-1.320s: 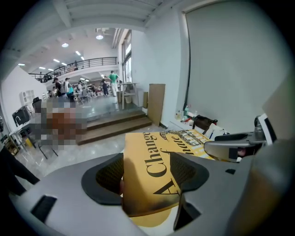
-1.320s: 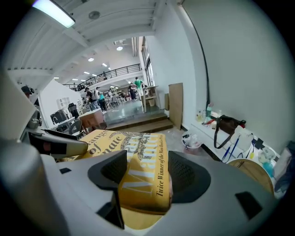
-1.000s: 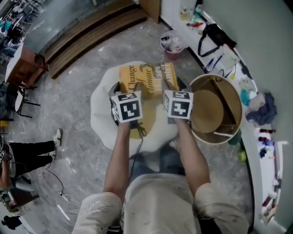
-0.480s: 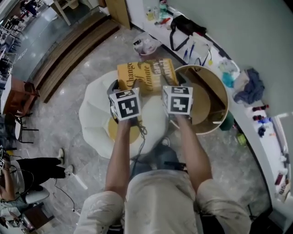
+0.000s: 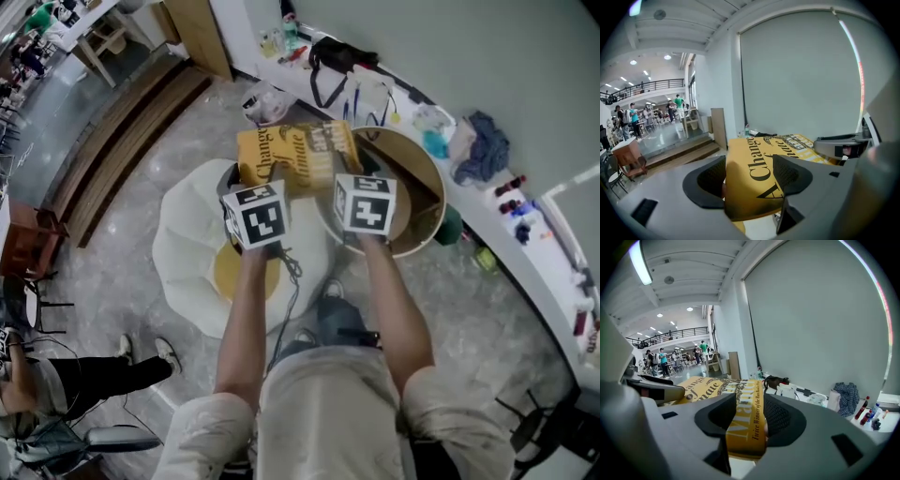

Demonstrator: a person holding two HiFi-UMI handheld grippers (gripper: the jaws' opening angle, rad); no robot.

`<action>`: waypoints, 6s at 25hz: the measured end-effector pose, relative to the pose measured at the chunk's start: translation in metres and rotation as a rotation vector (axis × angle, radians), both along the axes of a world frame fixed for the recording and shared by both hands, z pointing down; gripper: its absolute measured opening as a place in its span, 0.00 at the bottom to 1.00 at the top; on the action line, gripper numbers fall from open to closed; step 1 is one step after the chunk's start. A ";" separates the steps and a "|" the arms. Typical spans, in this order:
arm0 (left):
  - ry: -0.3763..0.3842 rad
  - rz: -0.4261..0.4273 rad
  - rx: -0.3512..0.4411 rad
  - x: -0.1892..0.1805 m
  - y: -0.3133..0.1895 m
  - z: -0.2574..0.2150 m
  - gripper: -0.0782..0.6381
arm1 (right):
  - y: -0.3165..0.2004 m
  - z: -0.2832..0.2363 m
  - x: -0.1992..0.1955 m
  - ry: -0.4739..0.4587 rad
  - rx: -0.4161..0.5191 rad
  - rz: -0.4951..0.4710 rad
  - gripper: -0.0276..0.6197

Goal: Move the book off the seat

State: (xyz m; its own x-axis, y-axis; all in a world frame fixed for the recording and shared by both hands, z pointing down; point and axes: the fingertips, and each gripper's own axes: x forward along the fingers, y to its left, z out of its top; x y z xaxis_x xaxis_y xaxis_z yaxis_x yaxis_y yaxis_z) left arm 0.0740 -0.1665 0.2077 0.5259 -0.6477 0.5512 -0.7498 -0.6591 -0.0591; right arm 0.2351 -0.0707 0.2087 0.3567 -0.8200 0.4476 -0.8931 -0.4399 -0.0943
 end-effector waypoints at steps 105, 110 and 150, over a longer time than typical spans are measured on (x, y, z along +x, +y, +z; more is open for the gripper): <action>-0.168 0.222 -0.354 0.344 0.132 0.255 0.55 | 0.165 0.232 0.323 -0.177 -0.283 0.262 0.34; -0.222 0.177 -0.401 0.367 0.132 0.302 0.55 | 0.160 0.286 0.351 -0.237 -0.331 0.221 0.34; -0.266 0.067 -0.699 0.371 0.167 0.518 0.55 | 0.175 0.499 0.363 -0.348 -0.517 0.105 0.34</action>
State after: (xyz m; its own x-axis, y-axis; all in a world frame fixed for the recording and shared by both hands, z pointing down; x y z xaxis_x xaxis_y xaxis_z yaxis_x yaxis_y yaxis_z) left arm 0.4446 0.0002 0.7256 0.3434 -0.0711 0.9365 -0.7258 -0.6530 0.2166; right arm 0.5977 0.1039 0.7079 0.1854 -0.4354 0.8809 -0.7979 -0.5900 -0.1237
